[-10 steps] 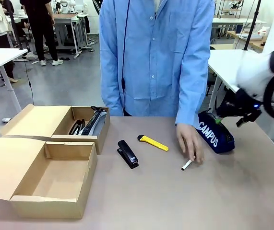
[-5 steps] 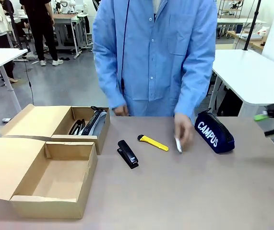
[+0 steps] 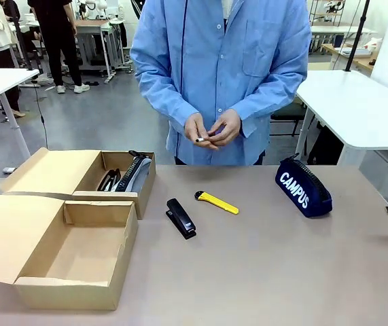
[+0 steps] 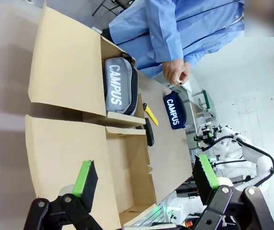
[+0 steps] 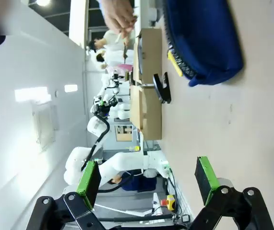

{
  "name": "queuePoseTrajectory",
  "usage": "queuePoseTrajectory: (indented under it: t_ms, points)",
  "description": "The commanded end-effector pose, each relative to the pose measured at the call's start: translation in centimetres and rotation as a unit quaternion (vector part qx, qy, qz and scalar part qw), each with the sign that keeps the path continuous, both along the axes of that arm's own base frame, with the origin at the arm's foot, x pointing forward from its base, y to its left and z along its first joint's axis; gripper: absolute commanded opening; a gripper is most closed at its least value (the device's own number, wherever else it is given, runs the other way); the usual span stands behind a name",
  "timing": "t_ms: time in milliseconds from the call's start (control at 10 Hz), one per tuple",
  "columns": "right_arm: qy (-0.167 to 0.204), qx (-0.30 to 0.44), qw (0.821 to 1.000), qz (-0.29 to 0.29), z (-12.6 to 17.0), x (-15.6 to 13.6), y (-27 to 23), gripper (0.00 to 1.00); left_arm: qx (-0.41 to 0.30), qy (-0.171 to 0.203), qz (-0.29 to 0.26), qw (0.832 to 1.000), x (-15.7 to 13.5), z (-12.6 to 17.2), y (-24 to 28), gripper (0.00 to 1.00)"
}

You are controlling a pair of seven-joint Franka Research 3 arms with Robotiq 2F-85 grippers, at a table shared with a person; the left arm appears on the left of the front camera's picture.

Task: Place items inside the box.
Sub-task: Pick up a Pencil pouch or Stapler and place it inside the Mailer Box closest to the robot.

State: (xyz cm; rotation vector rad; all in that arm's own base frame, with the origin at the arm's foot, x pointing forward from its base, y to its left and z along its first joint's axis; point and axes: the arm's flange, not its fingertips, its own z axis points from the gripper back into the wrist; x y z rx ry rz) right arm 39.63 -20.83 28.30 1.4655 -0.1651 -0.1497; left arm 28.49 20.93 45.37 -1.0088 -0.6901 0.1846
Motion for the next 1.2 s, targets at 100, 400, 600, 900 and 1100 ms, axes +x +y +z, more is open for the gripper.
queuePoseTrajectory:
  t_ms: [100,400,600,900,1100]
  points:
    - [-0.010,-0.036,0.999,0.004,1.9,2.0,0.5,1.00,-0.004,-0.017,-0.001,1.000,0.0,-0.1,-0.1,1.00]
    - [-0.029,-0.131,0.991,0.017,5.1,3.9,4.5,1.00,-0.004,-0.017,-0.001,1.000,0.0,-0.1,-0.1,1.00]
    - [-0.044,-0.266,0.962,0.042,8.7,6.2,10.6,1.00,-0.004,-0.017,-0.001,1.000,0.0,-0.1,-0.1,1.00]
    - [-0.046,-0.443,0.894,0.046,11.0,10.2,19.2,1.00,-0.004,-0.017,-0.001,1.000,0.0,-0.1,-0.1,1.00]
    - [-0.036,-0.519,0.852,0.050,11.0,12.6,23.0,1.00,-0.004,-0.017,-0.001,1.000,0.0,-0.1,-0.1,1.00]
